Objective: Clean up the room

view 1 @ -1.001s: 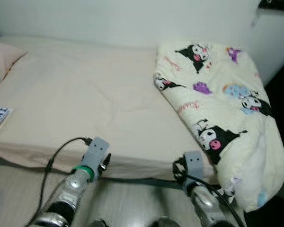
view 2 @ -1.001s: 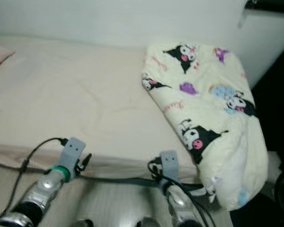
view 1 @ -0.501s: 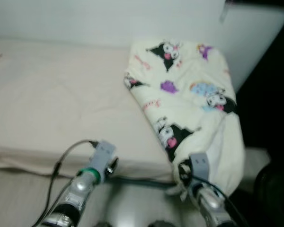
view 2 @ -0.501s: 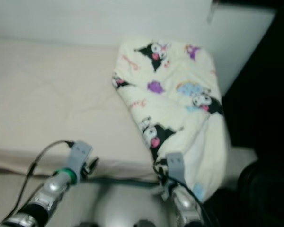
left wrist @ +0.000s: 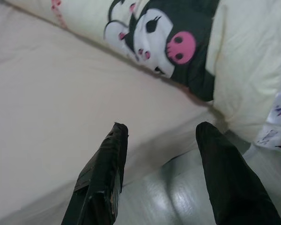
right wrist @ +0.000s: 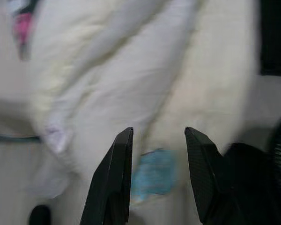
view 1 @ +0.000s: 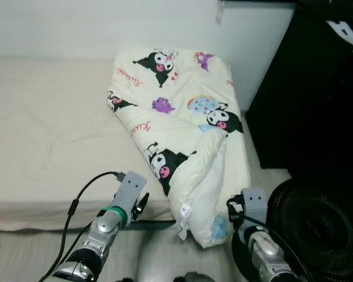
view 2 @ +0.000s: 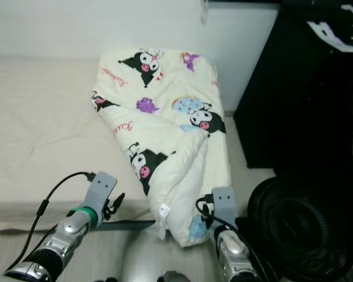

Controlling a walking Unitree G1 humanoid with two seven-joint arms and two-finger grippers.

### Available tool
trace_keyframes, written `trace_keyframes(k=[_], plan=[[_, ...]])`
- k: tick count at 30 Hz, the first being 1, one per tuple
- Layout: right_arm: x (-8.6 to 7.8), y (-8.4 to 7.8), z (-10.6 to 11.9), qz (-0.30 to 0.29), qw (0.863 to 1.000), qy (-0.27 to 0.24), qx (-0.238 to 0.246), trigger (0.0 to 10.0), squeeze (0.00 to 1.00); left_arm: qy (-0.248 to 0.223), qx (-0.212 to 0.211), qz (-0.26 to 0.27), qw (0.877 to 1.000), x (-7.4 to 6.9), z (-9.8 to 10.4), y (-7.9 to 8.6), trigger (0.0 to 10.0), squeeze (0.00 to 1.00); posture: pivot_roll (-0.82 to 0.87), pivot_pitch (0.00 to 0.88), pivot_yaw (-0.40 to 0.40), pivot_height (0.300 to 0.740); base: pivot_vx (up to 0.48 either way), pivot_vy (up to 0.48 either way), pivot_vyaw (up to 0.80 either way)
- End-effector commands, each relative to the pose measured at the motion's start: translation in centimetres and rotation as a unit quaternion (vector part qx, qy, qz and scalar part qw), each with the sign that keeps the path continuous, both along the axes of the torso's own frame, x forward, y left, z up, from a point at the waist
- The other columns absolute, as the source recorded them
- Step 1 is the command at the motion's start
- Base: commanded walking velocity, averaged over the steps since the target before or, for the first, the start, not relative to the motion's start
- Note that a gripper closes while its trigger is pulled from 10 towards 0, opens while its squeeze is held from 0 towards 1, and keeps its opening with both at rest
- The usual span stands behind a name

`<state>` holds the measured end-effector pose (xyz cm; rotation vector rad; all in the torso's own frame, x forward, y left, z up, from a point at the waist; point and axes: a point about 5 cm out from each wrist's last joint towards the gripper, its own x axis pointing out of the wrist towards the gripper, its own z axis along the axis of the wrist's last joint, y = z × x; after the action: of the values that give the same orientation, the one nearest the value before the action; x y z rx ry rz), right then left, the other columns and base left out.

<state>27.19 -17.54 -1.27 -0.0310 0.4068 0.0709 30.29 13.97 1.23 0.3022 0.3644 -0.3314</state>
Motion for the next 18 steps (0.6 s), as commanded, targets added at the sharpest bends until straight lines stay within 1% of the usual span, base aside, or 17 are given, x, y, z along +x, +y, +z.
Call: trace_keyframes(k=[1, 10, 13, 14, 16, 17, 18], plan=[[-0.4, -0.1, -0.4, -0.002, 1.0, 0.011, -0.002, 10.0, 0.0, 0.018, 0.003, 0.009, 1.0, -0.6, -0.8, 0.4, 10.0, 0.0, -0.06, 0.081, 0.046, 0.74, 0.0, 0.0, 0.0], [-0.3, 0.0, -0.3, -0.001, 1.0, 0.004, -0.006, 10.0, 0.0, 0.009, 0.001, 0.007, 1.0, -0.4, -0.5, 0.4, 10.0, 0.0, -0.06, 0.087, 0.05, 0.74, 0.0, 0.0, 0.0], [0.1, -0.4, 0.3, -0.02, 1.0, -0.017, -0.011, 10.0, 0.0, -0.005, -0.007, 0.006, 1.0, -0.1, 0.0, 0.3, 10.0, 0.0, -0.06, 0.087, 0.05, 0.74, 0.0, 0.0, 0.0], [0.1, -0.4, 0.3, -0.02, 1.0, -0.017, -0.011, 10.0, 0.0, -0.005, -0.007, 0.006, 1.0, -0.1, 0.0, 0.3, 10.0, 0.0, -0.06, 0.087, 0.05, 0.74, 0.0, 0.0, 0.0], [0.6, -0.8, 1.0, -0.044, 0.998, -0.04, -0.019, 10.0, 0.0, -0.024, -0.011, -0.004, 1.0, 0.3, 0.7, -0.1, 10.0, 0.0, -0.06, 0.094, 0.048, 0.74, 0.0, 0.0, 0.0], [0.6, -0.8, 1.0, -0.044, 0.998, -0.04, -0.019, 10.0, 0.0, -0.024, -0.011, -0.004, 1.0, 0.3, 0.7, -0.1, 10.0, 0.0, -0.06, 0.094, 0.048, 0.74, 0.0, 0.0, 0.0], [0.8, -1.0, 1.5, -0.053, 0.997, -0.056, -0.016, 10.0, 0.0, -0.035, -0.014, -0.011, 0.999, 0.5, 1.1, -0.3, 10.0, 0.0, -0.06, 0.094, 0.048, 0.735, 0.0, 0.0, 0.0]])
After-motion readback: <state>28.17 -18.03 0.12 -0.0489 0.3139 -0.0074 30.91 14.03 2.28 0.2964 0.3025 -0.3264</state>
